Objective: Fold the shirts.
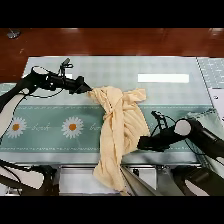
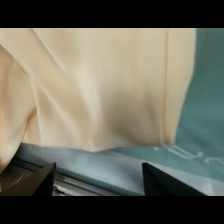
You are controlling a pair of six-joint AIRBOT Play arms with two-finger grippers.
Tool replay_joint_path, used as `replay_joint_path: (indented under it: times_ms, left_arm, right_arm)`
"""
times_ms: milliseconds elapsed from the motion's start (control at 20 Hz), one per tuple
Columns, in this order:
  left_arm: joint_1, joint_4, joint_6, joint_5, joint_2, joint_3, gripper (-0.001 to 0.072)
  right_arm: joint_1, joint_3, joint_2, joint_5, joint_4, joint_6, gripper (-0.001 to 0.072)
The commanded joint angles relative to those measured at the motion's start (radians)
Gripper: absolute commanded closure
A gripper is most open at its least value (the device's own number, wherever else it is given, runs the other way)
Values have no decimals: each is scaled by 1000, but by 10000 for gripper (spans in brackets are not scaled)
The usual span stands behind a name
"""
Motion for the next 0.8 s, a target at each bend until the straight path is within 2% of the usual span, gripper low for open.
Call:
replay_joint_path:
  times_ms: [0,150,200,250,300,350,500,650,750]
  left_arm:
    - [-3,-7,16,-56,-10,36,680]
    - [-3,-7,16,-57,-10,36,680]
    - [-3,-7,16,-57,-10,36,680]
    - [-3,-7,16,-59,-10,36,680]
    - [-2,-7,16,-64,-10,36,680]
    - [1,-7,16,-78,-9,41,680]
    - [41,-7,15,-153,18,122,681]
    - [103,-8,-23,-167,114,284,681]
    - [142,-8,-38,-163,198,404,681]
  right_arm:
    - [36,9,-80,-140,7,24,94]
    - [36,49,-156,-228,17,29,96]
    - [36,70,-187,-234,32,19,118]
    - [36,98,-221,-232,46,-5,244]
    - [36,129,-245,-227,57,-48,524]
    - [34,174,-253,-202,50,-95,686]
    - [-48,415,-237,-31,-101,-117,687]
    - [-196,840,-215,149,-271,-104,687]
    - [-268,1151,-215,211,-305,-109,687]
